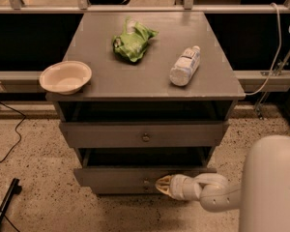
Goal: Close middle drawer
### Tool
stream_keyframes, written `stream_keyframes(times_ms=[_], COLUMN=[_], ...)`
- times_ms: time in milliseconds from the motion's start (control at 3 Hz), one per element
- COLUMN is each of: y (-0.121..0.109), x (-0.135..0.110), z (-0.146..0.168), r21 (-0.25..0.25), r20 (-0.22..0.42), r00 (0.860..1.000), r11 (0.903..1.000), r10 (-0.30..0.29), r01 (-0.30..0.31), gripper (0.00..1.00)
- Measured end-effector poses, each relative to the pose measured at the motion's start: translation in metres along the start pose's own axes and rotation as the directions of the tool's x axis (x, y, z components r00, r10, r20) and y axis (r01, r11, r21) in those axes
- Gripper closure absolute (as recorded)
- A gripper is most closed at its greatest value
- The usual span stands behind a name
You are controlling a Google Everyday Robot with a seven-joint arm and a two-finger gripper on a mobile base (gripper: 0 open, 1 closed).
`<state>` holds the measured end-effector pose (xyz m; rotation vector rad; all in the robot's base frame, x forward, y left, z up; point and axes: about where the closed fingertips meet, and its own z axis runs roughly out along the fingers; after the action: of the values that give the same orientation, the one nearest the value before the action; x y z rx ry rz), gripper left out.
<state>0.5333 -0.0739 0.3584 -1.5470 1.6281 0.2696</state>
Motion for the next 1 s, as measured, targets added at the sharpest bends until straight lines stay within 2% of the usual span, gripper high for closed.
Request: stream_keyframes(times_ms=[333,667,1000], y=[-0.021,-0.04,-0.047], x=[0.031,0.066,0.056], z=[0.002,-0.018,-0.018], r21=[-0.025,-0.013,-0.011], r20=[0.053,0.106,0.152], r00=[0.999,0.992,0.983], r11=[0.9997,0.9971,0.995], r10=[-0.007,0.075,0.099], r01=[0.008,-0.074,-0.099], gripper=[1.0,1.0,1.0])
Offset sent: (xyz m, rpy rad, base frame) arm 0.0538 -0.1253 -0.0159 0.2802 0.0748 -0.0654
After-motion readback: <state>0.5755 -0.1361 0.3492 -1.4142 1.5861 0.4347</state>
